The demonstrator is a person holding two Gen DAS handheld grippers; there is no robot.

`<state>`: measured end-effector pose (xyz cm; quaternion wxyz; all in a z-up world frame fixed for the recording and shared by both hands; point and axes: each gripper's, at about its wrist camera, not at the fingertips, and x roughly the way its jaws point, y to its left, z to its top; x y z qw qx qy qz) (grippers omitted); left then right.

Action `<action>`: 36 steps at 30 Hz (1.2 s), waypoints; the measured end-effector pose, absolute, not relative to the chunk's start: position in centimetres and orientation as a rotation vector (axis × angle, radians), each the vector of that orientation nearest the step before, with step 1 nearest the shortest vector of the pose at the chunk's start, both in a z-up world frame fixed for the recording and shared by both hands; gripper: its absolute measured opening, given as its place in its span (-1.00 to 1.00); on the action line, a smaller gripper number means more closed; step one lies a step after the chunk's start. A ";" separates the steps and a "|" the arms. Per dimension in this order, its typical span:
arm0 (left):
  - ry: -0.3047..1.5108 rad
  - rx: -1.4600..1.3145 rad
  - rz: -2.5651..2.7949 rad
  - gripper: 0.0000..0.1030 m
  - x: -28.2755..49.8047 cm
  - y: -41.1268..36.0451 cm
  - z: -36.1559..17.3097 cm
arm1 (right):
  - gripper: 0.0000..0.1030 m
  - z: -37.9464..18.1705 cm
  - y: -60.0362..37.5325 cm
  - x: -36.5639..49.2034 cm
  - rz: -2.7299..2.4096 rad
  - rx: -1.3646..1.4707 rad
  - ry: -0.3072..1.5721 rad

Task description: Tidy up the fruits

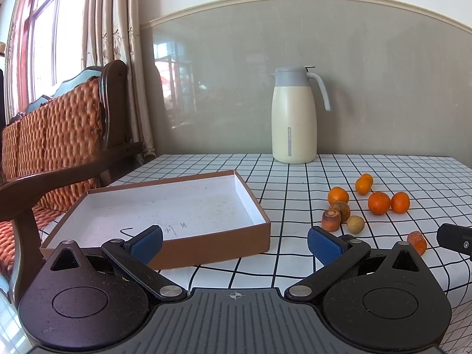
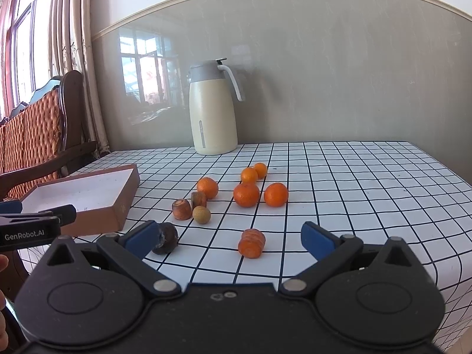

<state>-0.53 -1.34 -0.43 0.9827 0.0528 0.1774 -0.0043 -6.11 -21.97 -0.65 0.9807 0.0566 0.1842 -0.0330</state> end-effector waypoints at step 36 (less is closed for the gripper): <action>0.389 0.114 -0.101 1.00 -0.5 -2.2 -1.0 | 0.88 -0.9 -22.1 -5.9 -0.072 0.124 0.389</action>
